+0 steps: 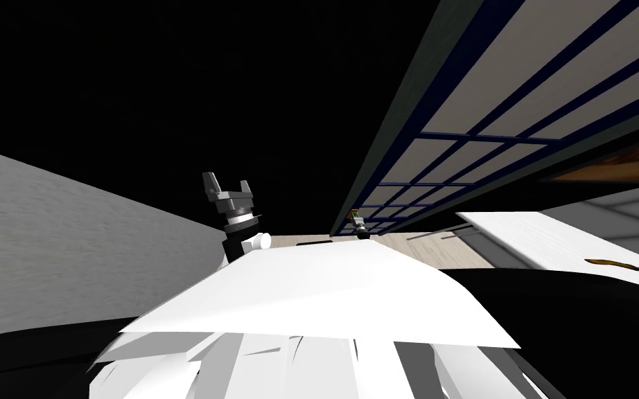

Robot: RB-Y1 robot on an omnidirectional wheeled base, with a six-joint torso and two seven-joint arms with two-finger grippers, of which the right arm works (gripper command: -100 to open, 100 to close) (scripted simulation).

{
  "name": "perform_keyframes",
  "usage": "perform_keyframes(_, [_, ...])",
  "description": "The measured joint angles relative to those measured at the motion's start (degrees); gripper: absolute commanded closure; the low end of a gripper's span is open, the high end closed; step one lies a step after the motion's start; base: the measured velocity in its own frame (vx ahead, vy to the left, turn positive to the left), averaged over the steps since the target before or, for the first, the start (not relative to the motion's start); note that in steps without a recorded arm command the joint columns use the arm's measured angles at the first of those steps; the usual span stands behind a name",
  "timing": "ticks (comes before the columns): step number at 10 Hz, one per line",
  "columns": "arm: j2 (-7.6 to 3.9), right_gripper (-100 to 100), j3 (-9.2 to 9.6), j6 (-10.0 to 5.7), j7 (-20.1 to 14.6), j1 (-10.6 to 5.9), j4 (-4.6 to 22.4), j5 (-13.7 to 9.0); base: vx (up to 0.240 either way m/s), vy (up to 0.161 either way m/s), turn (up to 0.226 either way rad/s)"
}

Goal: Pull the door open

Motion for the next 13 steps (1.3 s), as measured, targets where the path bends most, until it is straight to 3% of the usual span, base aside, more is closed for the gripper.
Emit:
perform_keyframes(5, [-0.01, 100, 0.09, -0.02, -0.7, -0.04, 0.0, -0.2, -0.012, -0.004, 0.015])
perform_keyframes(13, [-0.05, 100, 0.7, 0.43, -10.0, -0.12, -0.5, -2.4, -0.041, -0.016, 0.047])
